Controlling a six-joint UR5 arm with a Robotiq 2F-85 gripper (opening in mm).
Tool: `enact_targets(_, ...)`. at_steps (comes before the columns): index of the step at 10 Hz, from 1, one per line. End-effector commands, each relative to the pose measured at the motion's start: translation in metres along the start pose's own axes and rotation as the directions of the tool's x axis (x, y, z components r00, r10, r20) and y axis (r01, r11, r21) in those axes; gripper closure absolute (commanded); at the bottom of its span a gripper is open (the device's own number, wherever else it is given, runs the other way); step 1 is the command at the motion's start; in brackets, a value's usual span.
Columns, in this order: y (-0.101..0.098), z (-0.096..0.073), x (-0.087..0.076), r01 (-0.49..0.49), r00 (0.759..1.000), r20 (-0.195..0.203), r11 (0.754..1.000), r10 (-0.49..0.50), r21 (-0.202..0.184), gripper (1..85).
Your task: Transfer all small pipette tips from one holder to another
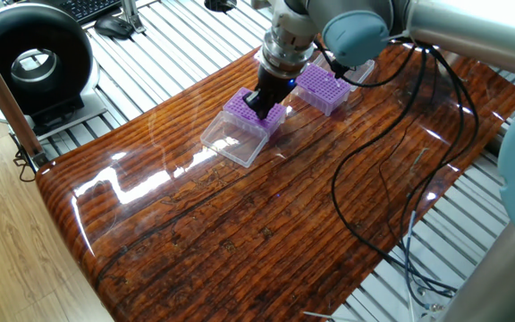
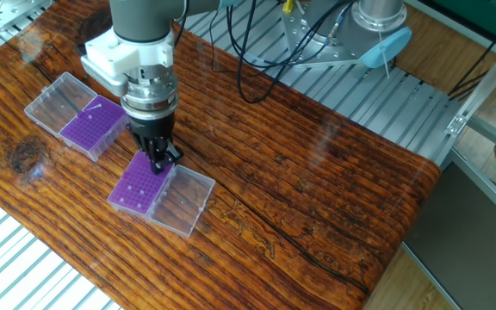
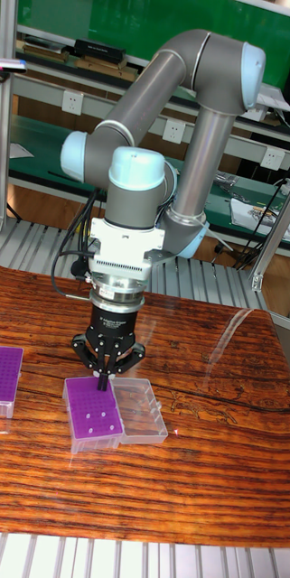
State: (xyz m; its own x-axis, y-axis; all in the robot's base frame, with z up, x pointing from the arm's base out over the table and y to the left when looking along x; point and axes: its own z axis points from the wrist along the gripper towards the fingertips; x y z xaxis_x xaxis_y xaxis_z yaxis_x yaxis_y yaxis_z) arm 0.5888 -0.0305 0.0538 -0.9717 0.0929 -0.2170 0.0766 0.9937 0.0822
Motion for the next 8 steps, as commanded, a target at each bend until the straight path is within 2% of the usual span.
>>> enact_targets(1,-0.003,-0.009,-0.003,-0.031,1.000,0.002,0.999,0.031,0.010,84.7)
enact_targets(4,0.004,-0.018,-0.009,-0.050,0.999,0.004,0.999,0.050,0.014,84.7)
enact_targets(8,0.000,-0.035,-0.017,-0.050,0.999,-0.005,0.998,0.050,0.024,84.7)
